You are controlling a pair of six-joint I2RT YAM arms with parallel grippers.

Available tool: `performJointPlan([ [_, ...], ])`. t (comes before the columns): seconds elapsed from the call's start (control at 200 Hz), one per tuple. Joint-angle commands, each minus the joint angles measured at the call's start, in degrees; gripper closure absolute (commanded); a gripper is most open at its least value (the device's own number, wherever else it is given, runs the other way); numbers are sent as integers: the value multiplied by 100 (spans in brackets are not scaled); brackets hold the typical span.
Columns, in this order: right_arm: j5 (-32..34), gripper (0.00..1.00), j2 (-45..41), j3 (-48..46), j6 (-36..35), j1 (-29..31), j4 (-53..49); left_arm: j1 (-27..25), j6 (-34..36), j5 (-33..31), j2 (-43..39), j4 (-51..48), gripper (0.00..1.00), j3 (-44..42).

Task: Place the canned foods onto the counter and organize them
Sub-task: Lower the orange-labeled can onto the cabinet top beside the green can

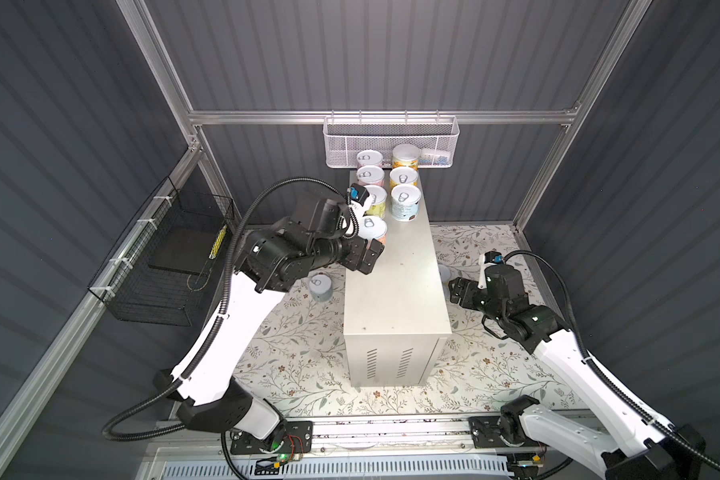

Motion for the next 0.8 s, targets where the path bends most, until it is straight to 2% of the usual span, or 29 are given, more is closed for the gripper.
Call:
performJointPlan([
  [0.0,-156,12,31,212,65,-20,129,-14,-177,137,-275,263,6,-645],
  [0.115,-137,13,71,265,38,-20,148,-17,-230,122,-504,628,19,-1135],
  [0.215,-120,13,112,314,25,-20,130,-14,-265,-15,-457,765,23,-1291],
  [0.475,-89,13,59,250,32,-23,143,-2,-395,-266,-230,1171,31,-1461],
  [0.796,-107,13,154,348,-38,-20,175,30,-407,-724,79,1273,32,-1391],
])
